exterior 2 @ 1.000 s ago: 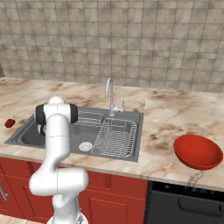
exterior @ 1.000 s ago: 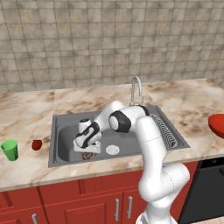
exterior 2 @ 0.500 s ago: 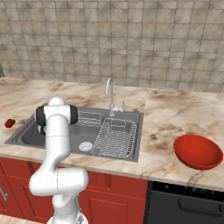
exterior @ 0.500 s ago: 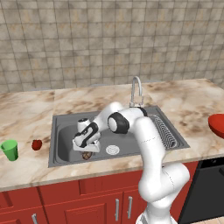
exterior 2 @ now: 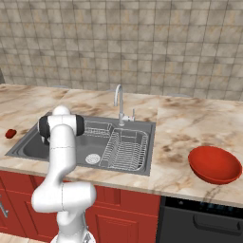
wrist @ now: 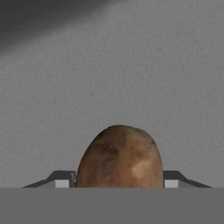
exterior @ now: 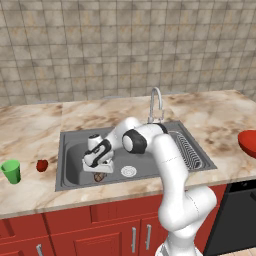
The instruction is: Remove the bell pepper and potato from the sink. Then move the bowl and cup from the counter to the sink for washing.
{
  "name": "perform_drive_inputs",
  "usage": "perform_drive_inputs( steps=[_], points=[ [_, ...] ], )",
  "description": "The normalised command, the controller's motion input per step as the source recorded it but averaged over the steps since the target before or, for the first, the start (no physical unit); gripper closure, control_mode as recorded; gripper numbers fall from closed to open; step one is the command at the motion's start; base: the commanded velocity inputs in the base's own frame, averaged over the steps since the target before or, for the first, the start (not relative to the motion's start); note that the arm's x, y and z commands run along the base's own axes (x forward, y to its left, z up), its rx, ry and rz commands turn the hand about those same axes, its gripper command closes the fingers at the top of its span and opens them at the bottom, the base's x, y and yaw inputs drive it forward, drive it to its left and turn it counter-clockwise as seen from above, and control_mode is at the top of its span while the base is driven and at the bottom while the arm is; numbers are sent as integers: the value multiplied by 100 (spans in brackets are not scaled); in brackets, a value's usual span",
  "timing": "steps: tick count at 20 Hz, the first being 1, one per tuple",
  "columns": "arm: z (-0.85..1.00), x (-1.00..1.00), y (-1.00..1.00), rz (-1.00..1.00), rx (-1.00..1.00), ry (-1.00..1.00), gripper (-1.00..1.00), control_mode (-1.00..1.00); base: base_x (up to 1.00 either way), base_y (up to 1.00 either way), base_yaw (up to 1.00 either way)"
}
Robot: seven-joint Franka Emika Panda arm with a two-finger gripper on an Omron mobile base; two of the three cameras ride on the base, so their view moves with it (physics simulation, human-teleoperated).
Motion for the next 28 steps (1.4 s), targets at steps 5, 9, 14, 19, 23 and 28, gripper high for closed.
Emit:
perform_drive_inputs(
  steps=[5,9,14,19,23,28],
  points=[
    [-13,-5,-5,-3,0,4,100,-100,0,0,0],
    [-9,-5,-6,-4,0,0,100,-100,0,0,0],
    [-1,-5,-5,-4,0,0,100,-100,0,0,0],
    [13,-11,-6,-5,0,0,100,-100,0,0,0],
    [31,-13,-8,-2,0,-3,100,-100,0,0,0],
    [38,-11,-7,-2,0,-12,100,-100,0,0,0]
  ],
)
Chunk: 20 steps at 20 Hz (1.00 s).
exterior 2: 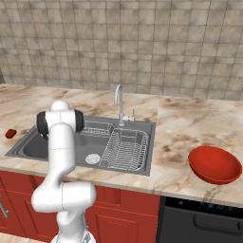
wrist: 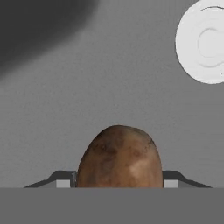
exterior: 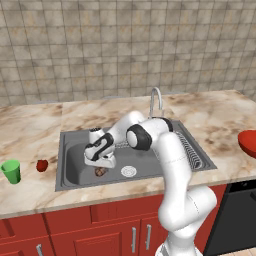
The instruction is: Remove the bell pepper and potato from the sink. Then move the bowl and cup from the counter to the sink for washing.
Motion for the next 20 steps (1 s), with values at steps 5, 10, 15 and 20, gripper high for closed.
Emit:
perform_drive_inputs(
  steps=[5,10,15,20],
  points=[
    [43,-12,-8,-2,0,-11,100,-100,0,0,0],
    [49,-22,-12,-1,0,-4,100,-100,0,0,0],
    [52,-25,-15,0,0,0,100,-100,0,0,0],
    [51,-25,-16,0,0,0,100,-100,0,0,0]
  ],
)
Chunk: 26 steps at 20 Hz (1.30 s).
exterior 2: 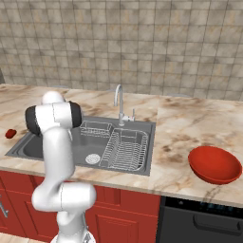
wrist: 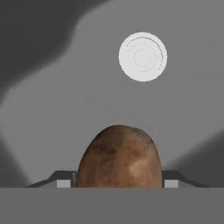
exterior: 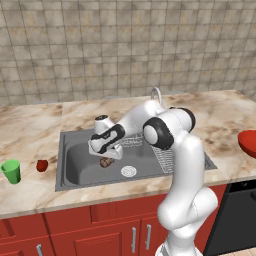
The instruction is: Remove the bell pepper and potato from the sink. Then move the bowl and cup from the counter to the sink for washing.
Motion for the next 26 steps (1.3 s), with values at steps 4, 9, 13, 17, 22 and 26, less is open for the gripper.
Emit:
perform_drive_inputs(
  steps=[4,9,13,17,22,26],
  points=[
    [51,-27,-14,0,0,0,100,-100,0,0,0],
    [51,-27,-9,0,2,0,100,-100,0,0,0],
    [48,-29,-5,1,6,0,100,-100,0,0,0],
    [45,-32,-6,6,8,0,100,-100,0,0,0],
    [43,-35,-13,6,5,0,100,-100,0,0,0],
    [35,-29,-3,6,6,2,100,-100,0,0,0]
  ],
)
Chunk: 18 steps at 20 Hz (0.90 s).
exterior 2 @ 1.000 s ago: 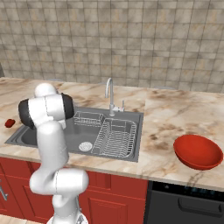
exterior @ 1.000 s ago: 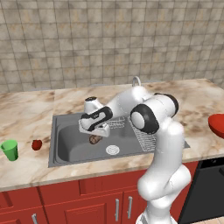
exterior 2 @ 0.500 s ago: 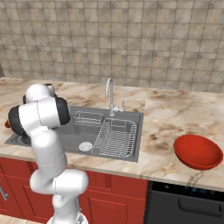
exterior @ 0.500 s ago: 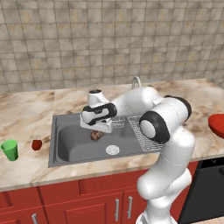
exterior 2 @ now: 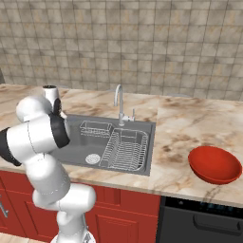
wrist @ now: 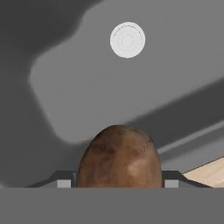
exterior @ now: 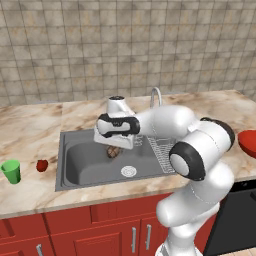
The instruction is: Remove the bell pepper and potato from the sink. Then move the bowl and cup from the counter to the sink for washing.
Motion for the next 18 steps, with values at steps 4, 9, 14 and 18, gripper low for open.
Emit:
perform_drive_inputs(
  steps=[4,9,14,18],
  points=[
    [27,-26,4,8,8,2,100,-100,0,0,0],
    [21,-29,12,9,11,2,100,-100,0,0,0],
    [12,-28,21,9,9,1,100,-100,0,0,0],
    [10,-20,29,10,4,0,100,-100,0,0,0]
  ],
)
